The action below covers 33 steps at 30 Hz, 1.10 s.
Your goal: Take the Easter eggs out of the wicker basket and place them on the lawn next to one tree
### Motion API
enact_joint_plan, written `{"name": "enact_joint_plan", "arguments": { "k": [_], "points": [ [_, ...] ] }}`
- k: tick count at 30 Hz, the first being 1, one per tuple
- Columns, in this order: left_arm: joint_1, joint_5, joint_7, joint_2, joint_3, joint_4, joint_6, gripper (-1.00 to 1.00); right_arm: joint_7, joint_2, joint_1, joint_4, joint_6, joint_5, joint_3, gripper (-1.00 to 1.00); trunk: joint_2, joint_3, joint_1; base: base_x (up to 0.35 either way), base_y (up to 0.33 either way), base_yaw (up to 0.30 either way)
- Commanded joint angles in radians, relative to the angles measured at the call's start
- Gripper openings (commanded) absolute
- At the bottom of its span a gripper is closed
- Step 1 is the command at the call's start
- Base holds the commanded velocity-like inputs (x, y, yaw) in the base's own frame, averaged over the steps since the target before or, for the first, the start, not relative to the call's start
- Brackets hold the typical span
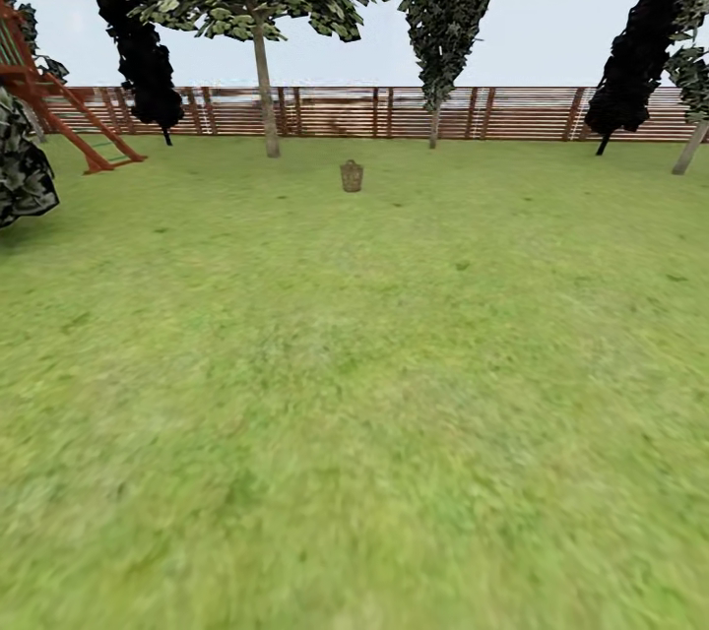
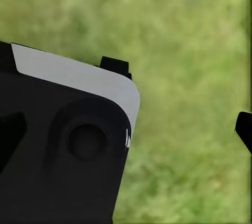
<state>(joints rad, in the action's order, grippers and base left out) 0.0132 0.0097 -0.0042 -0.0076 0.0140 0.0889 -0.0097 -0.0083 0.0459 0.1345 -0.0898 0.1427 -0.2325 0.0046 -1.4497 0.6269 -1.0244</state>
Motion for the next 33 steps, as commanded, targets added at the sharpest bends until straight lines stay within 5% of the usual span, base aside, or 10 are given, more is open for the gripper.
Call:
{"name": "enact_joint_plan", "arguments": {
  "k": [1,33],
  "points": [
    [0.001,0.001,0.0,0.0,0.001,0.002,-0.001,1.0,-0.001,0.0,0.001,0.001,0.003,-0.005,0.0,1.0,0.0,0.001,-0.001,0.334,0.0,0.0],
    [0.001,0.001,0.0,-0.001,0.0,0.002,-0.001,1.0,-0.001,0.004,0.001,-0.001,0.003,-0.005,0.0,1.0,0.0,0.001,-0.001,0.334,0.0,0.036]
  ]
}}
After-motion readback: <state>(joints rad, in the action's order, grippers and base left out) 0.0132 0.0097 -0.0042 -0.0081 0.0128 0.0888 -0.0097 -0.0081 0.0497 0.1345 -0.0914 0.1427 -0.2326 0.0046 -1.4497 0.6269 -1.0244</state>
